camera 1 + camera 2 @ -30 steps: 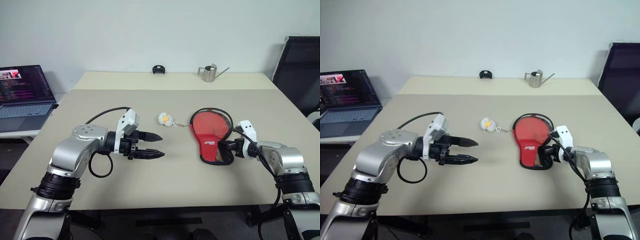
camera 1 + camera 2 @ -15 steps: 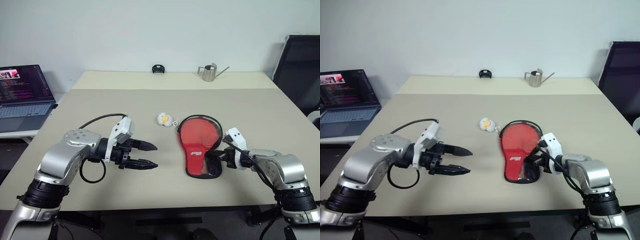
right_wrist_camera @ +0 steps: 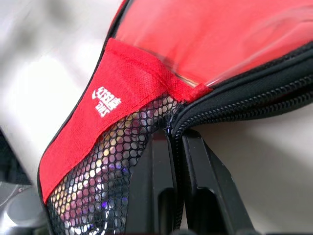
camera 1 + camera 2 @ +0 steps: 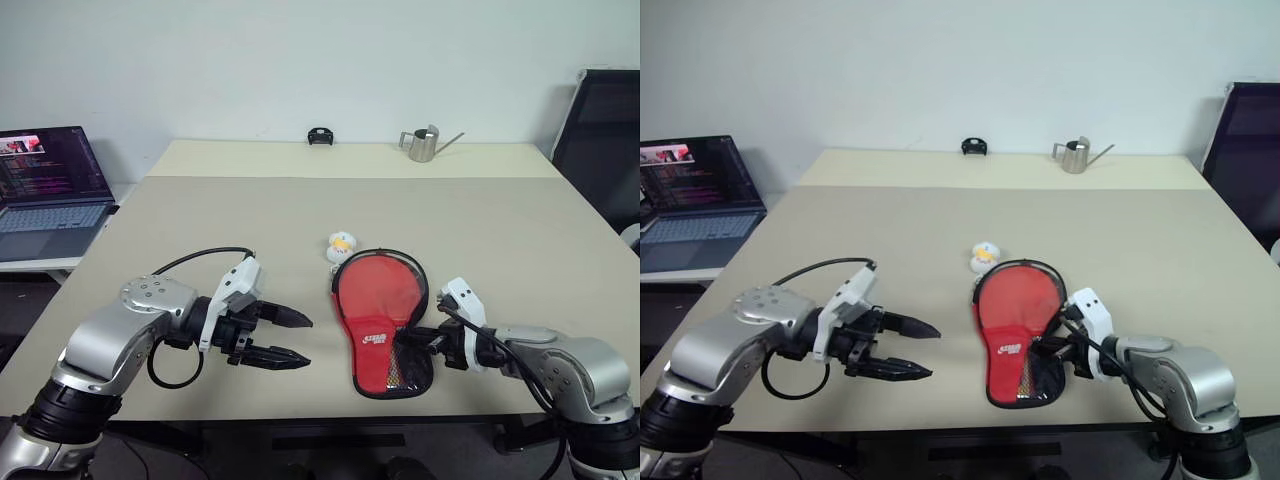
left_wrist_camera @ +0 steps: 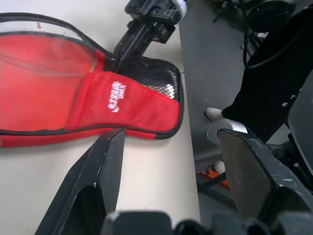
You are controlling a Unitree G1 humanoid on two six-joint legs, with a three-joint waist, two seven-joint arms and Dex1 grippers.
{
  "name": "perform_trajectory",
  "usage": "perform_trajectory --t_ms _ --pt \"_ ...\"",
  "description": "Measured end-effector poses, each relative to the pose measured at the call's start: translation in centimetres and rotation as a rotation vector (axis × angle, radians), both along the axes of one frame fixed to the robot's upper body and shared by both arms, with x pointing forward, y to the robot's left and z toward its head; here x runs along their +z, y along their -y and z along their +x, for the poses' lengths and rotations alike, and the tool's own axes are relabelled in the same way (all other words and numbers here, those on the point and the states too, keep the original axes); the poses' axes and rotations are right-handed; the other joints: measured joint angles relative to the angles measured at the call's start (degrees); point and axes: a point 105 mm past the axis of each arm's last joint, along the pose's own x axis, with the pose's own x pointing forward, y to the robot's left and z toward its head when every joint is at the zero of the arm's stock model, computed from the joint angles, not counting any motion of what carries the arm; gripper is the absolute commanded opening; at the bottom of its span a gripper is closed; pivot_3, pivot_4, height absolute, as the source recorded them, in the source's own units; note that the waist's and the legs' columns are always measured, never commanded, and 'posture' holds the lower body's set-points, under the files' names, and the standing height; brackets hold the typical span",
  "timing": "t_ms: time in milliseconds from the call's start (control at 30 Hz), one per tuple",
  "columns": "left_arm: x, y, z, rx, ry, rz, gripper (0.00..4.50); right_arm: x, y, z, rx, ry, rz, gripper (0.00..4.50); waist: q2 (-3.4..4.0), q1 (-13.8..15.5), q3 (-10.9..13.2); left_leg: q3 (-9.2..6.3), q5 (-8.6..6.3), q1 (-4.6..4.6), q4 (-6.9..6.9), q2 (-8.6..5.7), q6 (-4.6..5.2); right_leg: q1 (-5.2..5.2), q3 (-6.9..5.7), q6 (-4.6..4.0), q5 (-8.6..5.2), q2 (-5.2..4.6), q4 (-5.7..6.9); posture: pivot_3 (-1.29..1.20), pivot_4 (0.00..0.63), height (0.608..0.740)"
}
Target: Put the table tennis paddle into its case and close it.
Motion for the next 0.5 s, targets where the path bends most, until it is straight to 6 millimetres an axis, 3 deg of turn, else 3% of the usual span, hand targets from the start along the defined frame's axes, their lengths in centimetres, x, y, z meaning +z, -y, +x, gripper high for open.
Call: perform_trajectory --t_ms 500 --pt "-0.5 0.0 -0.5 -0.011 -0.009 0.001 3.27 -0.5 -0.7 -2.1 -0.1 -0.063 0.074 0.03 0.02 0.0 0.0 -0.03 0.0 0.0 -0.04 0.0 0.0 0.0 -0.03 0.01 -0.02 0.0 -0.02 0.0 0.15 0.74"
